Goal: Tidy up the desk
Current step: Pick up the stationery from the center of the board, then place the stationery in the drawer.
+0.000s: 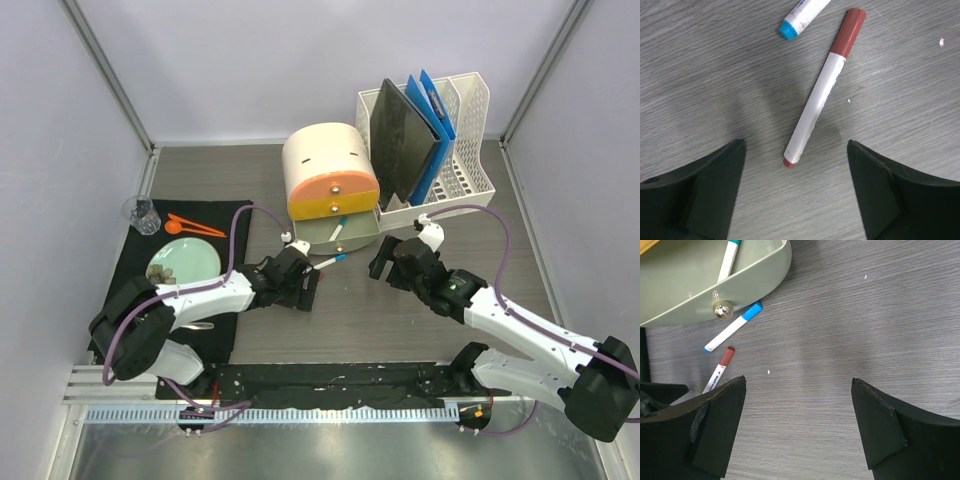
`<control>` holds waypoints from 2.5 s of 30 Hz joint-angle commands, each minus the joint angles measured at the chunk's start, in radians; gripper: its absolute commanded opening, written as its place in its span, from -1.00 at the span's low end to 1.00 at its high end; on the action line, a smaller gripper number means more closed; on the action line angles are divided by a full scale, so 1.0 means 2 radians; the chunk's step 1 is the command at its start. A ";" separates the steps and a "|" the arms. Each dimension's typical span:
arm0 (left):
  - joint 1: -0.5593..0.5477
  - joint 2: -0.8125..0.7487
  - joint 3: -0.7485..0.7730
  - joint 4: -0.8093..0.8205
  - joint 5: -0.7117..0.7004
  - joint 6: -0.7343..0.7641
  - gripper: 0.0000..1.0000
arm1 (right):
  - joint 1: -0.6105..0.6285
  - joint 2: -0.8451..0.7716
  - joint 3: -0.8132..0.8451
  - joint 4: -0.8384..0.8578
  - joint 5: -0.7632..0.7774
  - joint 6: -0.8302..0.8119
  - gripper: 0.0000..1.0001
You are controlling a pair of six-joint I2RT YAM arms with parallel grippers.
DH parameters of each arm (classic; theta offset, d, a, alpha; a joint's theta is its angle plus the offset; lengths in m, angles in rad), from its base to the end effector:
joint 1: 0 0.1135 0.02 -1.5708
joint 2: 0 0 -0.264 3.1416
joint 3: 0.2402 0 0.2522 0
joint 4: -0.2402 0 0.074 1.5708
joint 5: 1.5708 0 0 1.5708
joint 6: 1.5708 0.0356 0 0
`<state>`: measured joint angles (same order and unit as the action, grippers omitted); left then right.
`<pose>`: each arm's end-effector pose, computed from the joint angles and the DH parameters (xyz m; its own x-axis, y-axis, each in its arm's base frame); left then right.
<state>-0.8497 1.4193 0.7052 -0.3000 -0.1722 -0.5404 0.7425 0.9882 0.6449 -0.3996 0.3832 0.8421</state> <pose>0.1777 -0.1929 0.1668 -0.8306 0.1772 -0.5279 0.2949 0.9441 -0.1471 0.1596 0.1284 0.2356 -0.6483 0.3442 -0.6791 0.0893 0.9202 0.3811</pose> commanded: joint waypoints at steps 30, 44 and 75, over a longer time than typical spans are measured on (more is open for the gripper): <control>-0.053 0.021 -0.017 -0.004 0.020 -0.011 -1.00 | 0.001 0.029 0.009 0.003 0.009 0.009 0.82; -0.058 -0.068 0.065 -0.107 -0.006 0.042 -1.00 | 0.001 0.027 0.007 0.004 0.012 0.012 0.82; 0.020 0.031 0.255 0.007 0.029 0.392 -1.00 | 0.001 -0.008 -0.014 -0.006 0.033 0.016 0.82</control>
<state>-0.8444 1.4597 1.1660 -0.3450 -0.1879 0.1642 0.7425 0.9985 0.6201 -0.4198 0.4095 0.8639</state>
